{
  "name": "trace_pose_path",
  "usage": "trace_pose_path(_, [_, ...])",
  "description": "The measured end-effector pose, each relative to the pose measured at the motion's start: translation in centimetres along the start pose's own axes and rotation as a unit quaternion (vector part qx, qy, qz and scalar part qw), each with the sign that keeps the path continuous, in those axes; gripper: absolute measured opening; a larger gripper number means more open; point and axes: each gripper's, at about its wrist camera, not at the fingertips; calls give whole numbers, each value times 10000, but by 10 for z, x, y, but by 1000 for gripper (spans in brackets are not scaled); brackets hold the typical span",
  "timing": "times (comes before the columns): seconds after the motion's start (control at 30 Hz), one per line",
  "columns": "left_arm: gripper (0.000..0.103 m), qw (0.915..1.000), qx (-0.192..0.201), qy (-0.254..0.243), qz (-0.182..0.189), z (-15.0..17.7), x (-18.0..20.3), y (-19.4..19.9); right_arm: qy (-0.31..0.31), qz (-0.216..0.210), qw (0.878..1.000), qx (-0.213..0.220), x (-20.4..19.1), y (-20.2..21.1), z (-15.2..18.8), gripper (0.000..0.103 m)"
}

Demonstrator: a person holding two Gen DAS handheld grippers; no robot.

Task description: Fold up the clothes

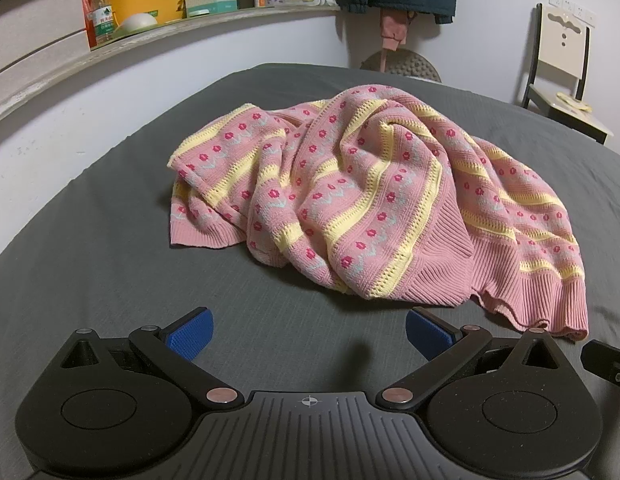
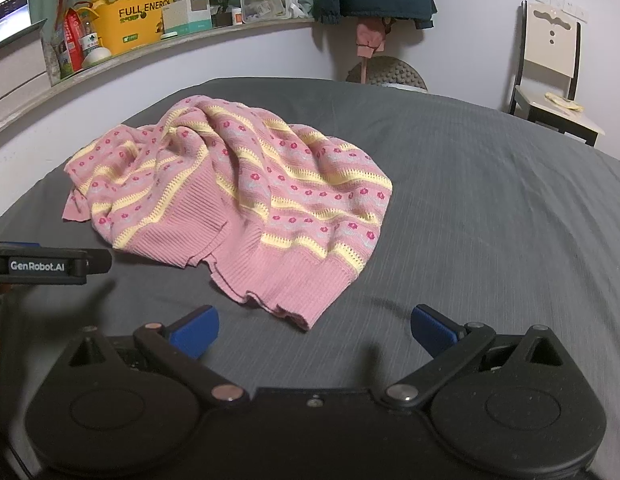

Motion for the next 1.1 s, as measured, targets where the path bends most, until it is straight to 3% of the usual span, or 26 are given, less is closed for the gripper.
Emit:
trace_pose_path(0.63, [103,10000,21,-21,18,-8,-4,-5,34,-4,10000,0,-1,-2,1,103])
trace_pose_path(0.87, [103,9998,193,-47,67,-10,-5,-2,207,-9,9996,209,-1,-2,-1,103])
trace_pose_path(1.1, [103,9991,318,149,244,-12,-13,-5,-52,26,9992,393,20,-12,-19,103])
Point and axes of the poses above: each gripper's, at about its wrist camera, not at the fingertips, and y roughly against the way its jaws point, x to its right, z to its underside, and after that the axes turned 1 degree about -z, right-handed
